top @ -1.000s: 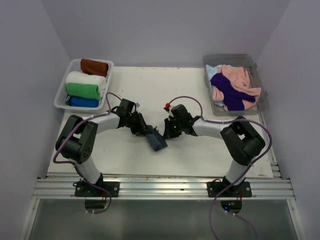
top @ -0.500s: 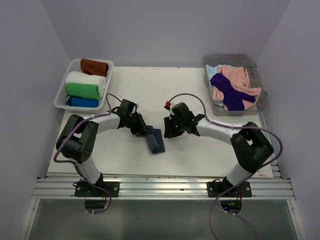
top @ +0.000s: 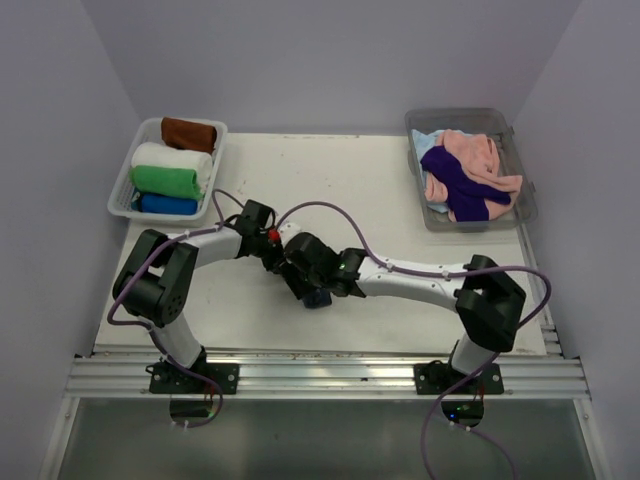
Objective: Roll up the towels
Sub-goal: Roll the towel
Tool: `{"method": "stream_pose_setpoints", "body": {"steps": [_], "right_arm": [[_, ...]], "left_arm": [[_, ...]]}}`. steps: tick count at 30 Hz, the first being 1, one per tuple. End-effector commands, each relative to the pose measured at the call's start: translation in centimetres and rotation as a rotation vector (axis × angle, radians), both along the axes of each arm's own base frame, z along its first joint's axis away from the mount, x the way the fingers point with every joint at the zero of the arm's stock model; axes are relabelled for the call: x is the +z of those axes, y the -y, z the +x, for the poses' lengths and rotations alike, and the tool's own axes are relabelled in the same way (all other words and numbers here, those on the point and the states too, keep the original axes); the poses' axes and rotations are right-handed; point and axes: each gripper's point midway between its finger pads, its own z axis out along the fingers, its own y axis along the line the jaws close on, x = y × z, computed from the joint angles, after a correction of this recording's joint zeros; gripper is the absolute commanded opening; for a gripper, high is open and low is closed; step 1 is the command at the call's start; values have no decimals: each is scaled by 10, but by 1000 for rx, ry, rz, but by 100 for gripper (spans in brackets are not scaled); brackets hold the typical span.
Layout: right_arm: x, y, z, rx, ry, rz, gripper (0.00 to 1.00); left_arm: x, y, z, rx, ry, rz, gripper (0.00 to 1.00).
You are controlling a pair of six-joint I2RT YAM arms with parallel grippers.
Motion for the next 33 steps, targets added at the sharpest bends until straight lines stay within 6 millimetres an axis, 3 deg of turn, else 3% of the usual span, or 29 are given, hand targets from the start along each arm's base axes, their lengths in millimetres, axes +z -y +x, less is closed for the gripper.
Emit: {"method": "stream_pose_setpoints", "body": {"steps": [1, 7, 12, 16, 17, 19, 20, 22, 23, 26, 28, 33], "right_arm": [[-2, 8, 13, -52, 126, -134, 52], [-36, 10, 9, -77, 160, -243, 51], [-49, 18, 14, -157, 189, -290, 48], [-58, 23, 15, -186, 183, -322, 31], [-59, 24, 15, -193, 179, -317, 21], [-59, 24, 13, -191, 166, -291, 15], [-54, 23, 14, -197, 156, -262, 8], [-58, 25, 14, -195, 101, -211, 4], [-49, 24, 22, -220, 89, -149, 0], [-55, 26, 16, -197, -21, -54, 0], [-56, 35, 26, -246, -75, 15, 0], [-52, 39, 27, -258, -241, 222, 0]], "left_arm": [[0, -3, -4, 14, -1, 23, 6], [-1, -2, -4, 15, -7, 16, 7], [-1, -2, -5, 16, -8, 16, 7], [0, -2, -4, 18, -6, 15, 8], [1, -2, -4, 18, -8, 12, 8], [5, -1, -3, 17, 4, 8, 10], [7, -1, -1, 17, 13, 4, 13], [11, -1, 0, 14, 24, 4, 27], [16, 0, 3, 14, 42, -2, 35], [23, 0, 7, 17, 64, -9, 42], [26, -1, 8, 16, 71, -10, 51], [28, 0, 11, 14, 79, -29, 56]]}}
